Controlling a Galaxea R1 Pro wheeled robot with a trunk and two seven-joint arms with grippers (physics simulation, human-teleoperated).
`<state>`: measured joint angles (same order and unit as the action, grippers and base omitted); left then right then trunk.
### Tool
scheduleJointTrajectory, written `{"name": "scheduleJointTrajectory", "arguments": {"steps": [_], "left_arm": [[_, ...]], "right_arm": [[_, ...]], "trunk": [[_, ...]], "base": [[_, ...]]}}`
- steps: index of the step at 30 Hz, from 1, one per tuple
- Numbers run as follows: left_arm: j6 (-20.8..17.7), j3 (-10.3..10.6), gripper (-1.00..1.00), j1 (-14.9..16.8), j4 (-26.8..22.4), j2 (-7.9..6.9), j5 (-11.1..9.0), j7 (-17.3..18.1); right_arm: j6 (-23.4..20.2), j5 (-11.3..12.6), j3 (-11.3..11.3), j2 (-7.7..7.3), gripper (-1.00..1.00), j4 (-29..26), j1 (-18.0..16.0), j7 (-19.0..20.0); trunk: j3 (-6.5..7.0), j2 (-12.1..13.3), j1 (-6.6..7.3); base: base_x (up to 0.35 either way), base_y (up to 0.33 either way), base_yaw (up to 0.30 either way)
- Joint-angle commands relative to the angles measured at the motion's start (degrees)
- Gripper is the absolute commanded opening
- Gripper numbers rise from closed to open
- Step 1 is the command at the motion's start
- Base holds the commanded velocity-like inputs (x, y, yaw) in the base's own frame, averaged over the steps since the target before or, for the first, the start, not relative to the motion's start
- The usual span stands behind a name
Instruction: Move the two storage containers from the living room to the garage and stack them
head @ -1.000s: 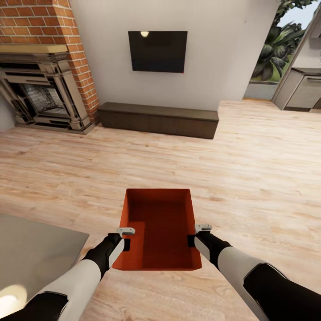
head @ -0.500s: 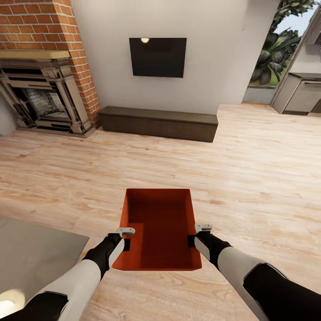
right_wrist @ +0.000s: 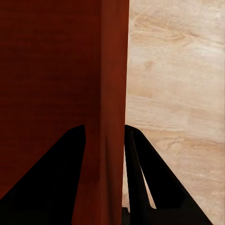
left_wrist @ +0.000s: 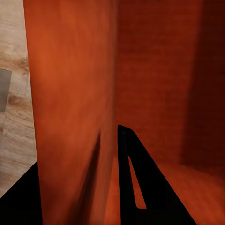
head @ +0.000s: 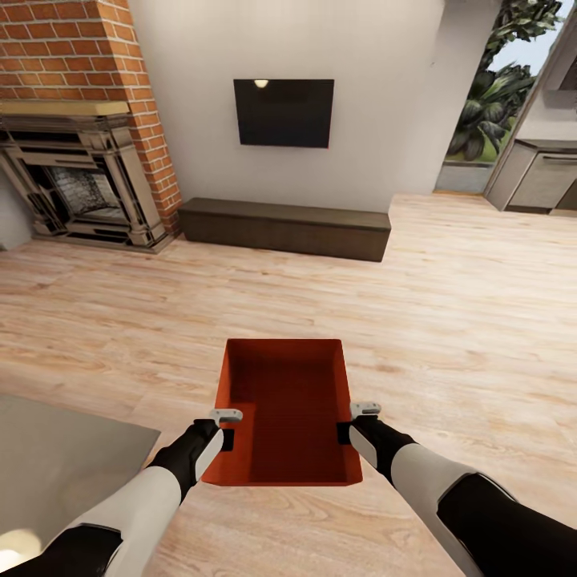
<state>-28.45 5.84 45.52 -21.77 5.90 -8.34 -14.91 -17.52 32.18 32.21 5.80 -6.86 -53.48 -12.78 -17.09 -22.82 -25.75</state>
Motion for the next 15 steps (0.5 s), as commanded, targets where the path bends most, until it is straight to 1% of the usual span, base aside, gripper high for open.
{"name": "scheduleJointTrajectory", "arguments": {"steps": [1,15], "left_arm": [[-0.73,-0.13,-1.00,0.00,0.11,-0.09,0.88,-0.82],[-0.73,-0.13,-1.00,0.00,0.02,-0.10,0.87,-0.82]], "right_arm": [[0.12,0.78,0.66,-0.01,-1.00,-1.75,-0.04,-0.07],[0.12,0.78,0.67,0.04,-1.00,-1.75,-0.04,-0.06]], "trunk": [[-0.01,-0.10,-0.03],[1.27,-0.10,-0.03]], "base": [[0.000,0.000,0.000],[0.000,0.000,0.000]]}}
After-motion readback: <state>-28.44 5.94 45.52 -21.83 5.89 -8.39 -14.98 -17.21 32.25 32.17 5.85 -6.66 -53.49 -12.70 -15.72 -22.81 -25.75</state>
